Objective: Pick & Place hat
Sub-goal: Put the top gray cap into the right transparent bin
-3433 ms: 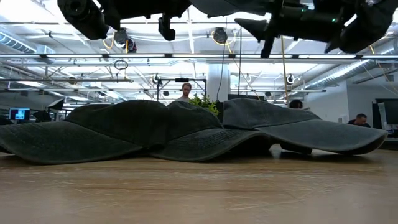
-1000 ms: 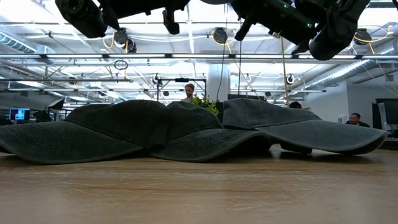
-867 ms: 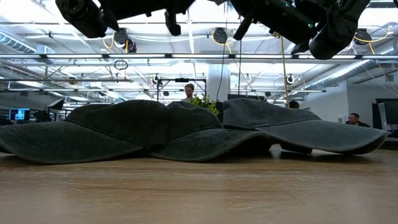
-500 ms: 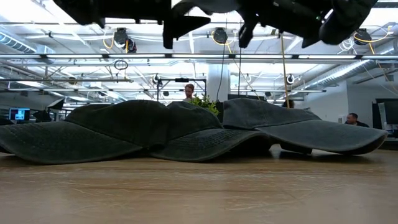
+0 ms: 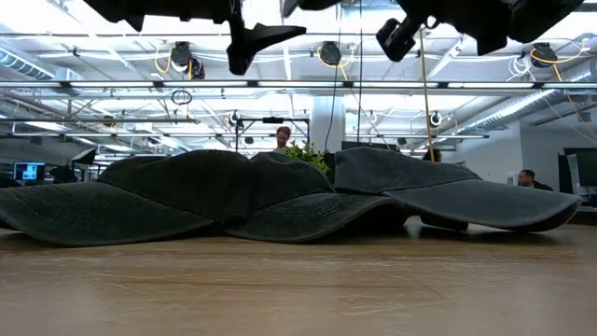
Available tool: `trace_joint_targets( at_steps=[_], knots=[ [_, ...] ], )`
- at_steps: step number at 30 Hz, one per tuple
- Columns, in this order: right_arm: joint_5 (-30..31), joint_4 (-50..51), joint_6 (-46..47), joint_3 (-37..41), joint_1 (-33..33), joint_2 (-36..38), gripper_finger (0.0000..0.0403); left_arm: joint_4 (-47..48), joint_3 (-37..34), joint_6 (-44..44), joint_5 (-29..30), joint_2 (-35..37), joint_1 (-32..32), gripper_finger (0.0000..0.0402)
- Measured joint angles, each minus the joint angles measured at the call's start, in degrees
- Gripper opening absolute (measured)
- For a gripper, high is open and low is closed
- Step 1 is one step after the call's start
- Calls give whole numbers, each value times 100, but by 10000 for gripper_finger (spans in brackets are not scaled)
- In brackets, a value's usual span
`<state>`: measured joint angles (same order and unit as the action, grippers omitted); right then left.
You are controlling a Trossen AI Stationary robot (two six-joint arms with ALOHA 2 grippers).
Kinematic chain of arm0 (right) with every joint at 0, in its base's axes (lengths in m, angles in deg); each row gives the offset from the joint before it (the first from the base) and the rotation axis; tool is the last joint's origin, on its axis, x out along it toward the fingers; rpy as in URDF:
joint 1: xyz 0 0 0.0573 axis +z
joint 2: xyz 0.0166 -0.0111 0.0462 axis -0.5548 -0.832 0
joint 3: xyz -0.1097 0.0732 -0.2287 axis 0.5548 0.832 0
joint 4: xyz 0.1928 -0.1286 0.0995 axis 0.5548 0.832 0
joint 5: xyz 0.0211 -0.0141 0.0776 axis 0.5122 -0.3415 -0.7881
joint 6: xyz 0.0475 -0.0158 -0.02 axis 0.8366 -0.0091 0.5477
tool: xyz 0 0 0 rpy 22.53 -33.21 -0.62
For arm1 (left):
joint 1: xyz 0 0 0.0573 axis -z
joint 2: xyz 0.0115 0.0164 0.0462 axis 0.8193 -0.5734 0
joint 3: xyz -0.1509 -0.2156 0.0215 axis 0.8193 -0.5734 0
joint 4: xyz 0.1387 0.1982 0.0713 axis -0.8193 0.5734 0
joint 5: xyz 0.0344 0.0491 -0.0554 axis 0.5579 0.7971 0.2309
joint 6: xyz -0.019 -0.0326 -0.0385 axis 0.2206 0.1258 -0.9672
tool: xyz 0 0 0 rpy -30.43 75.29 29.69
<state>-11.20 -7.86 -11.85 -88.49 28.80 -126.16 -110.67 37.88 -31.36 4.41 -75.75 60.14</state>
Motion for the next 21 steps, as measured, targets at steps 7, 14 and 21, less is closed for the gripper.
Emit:
trace_joint_targets(
  at_steps=[7, 14, 21],
  knots=[
    [324, -40, -192, 0, 271, -177, 9, -497, 0, -157, -318, -192, 4, 303],
    [399, 211, -322, 0, 316, -189, 10, -682, 0, -88, -620, -201, 28, 246],
    [425, 308, -513, 0, 314, -197, 19, -771, 0, 68, -956, -201, 11, 78]
  ],
)
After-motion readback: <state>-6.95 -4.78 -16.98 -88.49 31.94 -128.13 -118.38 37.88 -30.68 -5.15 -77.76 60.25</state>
